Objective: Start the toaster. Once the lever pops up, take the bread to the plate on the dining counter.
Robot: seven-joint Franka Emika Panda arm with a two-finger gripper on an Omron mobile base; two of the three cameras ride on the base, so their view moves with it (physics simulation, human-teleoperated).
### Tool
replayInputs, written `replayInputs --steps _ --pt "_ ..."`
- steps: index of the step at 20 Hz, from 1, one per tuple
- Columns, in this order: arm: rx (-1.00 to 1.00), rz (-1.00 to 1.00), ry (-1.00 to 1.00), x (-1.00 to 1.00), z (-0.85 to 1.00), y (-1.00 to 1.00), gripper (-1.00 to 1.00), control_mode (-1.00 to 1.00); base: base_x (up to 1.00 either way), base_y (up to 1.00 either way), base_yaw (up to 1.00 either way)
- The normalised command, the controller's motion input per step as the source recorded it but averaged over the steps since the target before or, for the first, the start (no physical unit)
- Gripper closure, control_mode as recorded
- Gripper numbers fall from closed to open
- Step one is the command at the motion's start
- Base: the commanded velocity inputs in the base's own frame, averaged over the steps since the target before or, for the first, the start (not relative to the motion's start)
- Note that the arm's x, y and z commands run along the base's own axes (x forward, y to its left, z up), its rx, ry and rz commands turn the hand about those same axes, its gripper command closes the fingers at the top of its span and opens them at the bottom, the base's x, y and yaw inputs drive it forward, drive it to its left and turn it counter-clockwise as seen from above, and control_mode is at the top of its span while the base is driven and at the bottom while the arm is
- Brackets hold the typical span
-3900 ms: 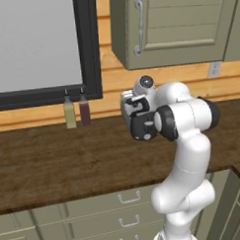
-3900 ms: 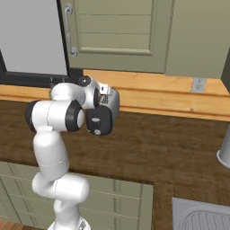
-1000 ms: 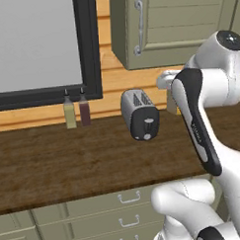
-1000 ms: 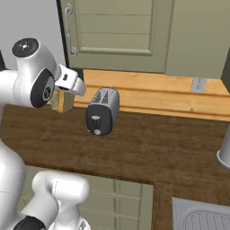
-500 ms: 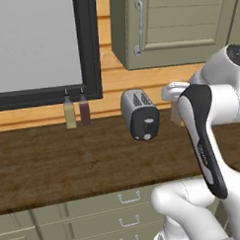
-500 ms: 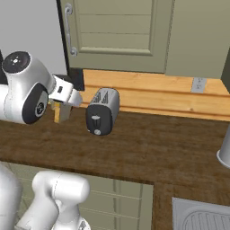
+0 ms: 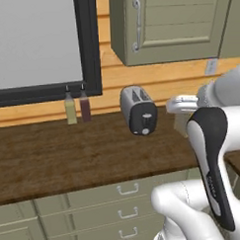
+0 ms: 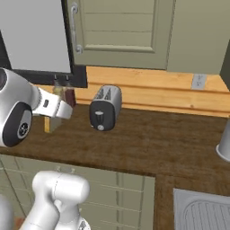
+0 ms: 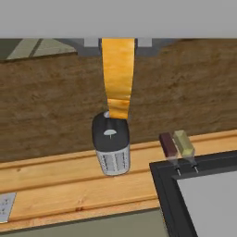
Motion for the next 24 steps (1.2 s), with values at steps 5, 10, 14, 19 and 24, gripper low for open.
replayInputs --steps 5,10,14,19,24 --pt "0.0 0.0 0.0 0.0 0.0 0.0 1.0 1.0 -0.19 0.62 0.39" --pt "0.0 0.0 0.0 0.0 0.0 0.0 1.0 1.0 0.0 0.69 0.73" --pt "0.0 0.0 0.0 0.0 0.0 0.0 1.0 1.0 0.0 0.57 0.87" --pt "0.0 0.0 0.0 0.0 0.0 0.0 1.0 1.0 -0.05 0.58 0.88" --pt "0.0 0.0 0.0 0.0 0.0 0.0 1.0 1.0 -0.08 0.65 0.83"
